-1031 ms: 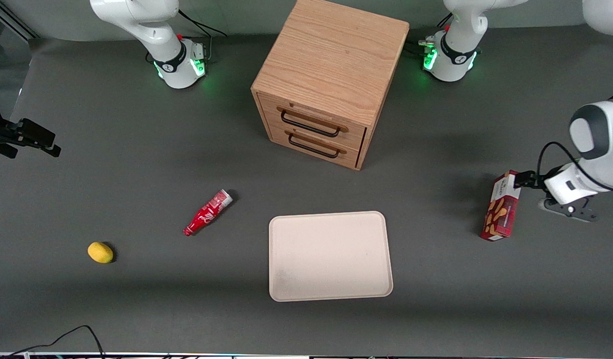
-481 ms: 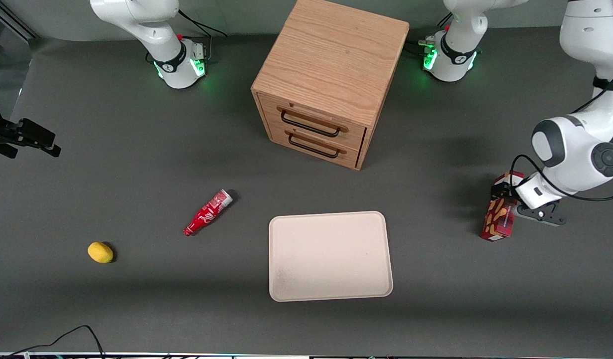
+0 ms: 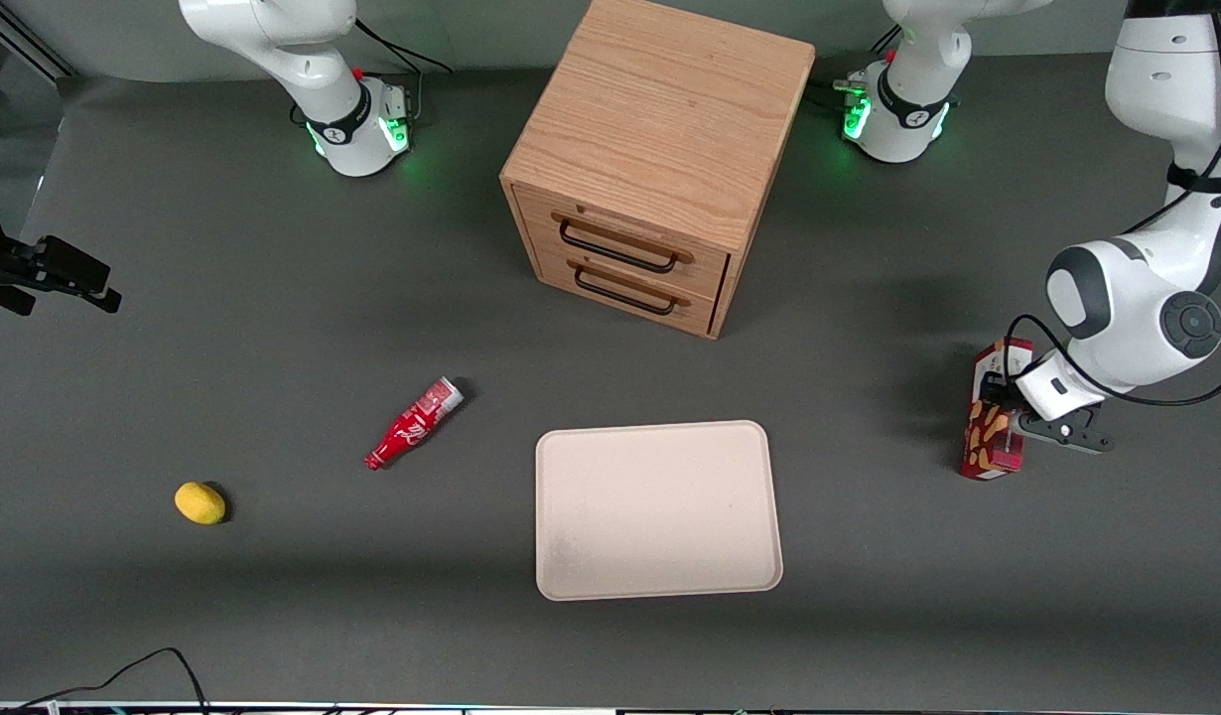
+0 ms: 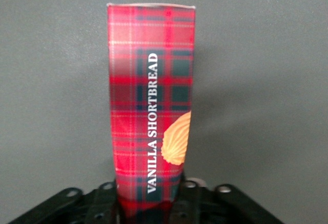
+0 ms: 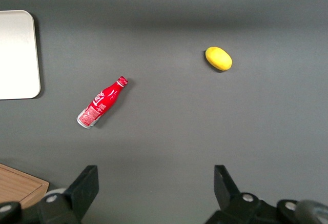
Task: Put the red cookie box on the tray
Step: 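Close the left gripper on the cookie box and lift it, then carry the box to the white tray and lower it upright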
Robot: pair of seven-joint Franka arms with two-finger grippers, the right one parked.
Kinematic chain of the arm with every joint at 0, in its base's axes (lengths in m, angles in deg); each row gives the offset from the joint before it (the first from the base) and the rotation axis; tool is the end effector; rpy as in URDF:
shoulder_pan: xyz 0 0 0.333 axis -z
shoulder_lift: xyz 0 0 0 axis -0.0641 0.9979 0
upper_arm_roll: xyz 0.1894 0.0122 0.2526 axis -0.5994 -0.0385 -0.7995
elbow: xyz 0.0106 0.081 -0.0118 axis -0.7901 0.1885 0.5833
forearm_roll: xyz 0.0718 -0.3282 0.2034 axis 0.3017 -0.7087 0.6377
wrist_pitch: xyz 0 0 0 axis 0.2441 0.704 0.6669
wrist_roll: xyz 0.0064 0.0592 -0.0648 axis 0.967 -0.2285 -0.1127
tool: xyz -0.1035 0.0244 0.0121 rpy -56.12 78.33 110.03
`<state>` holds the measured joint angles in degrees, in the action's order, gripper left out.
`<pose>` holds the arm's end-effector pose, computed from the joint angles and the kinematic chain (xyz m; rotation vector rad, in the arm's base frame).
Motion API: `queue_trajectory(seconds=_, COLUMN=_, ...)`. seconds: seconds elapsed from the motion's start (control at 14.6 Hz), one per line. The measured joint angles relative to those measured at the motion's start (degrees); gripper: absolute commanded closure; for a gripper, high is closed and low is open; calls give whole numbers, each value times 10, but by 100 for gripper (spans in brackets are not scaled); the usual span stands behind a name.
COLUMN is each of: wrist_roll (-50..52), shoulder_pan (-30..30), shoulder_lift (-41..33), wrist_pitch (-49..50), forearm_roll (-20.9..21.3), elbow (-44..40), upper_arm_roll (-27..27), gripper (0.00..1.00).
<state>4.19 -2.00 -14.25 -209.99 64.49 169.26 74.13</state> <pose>0.5734 0.0783 0.2247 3.0577 -0.4194 -0.0008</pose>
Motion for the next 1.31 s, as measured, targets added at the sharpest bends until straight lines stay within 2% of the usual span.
queue_trajectory(seconds=0.27, wrist_roll=-1, shoulder_pan=0, shoulder_lift=0, wrist_pitch=9, forearm_roll=0, elbow=-5, upper_arm_roll=0, gripper=100)
queue_trajectory(seconds=0.41, wrist_roll=-10, shoulder_pan=0, shoulder_lift=-4, wrist_pitch=61, forearm_roll=-1, elbow=-36, upper_arm_roll=-1, gripper=100)
queue_trajectory(seconds=0.82, wrist_roll=1, shoulder_pan=0, shoulder_lift=-45, wrist_pitch=408, forearm_roll=-2, elbow=-276, upper_arm_roll=-3, gripper=100)
queue_trajectory(seconds=1.03, wrist_roll=91, shoulder_pan=1, shoulder_lift=-51, wrist_pitch=551, forearm_roll=-3, elbow=-396, upper_arm_roll=10, gripper=100)
queue_trajectory(seconds=1.17, wrist_roll=194, shoulder_pan=5, shoulder_lift=-52, wrist_pitch=596, forearm_roll=-3, elbow=-444, upper_arm_roll=50, gripper=100)
queue_trajectory(seconds=1.31, wrist_roll=315, shoulder_pan=11, shoulder_lift=-51, wrist_pitch=600, forearm_roll=-2, elbow=-457, upper_arm_roll=111, gripper=100)
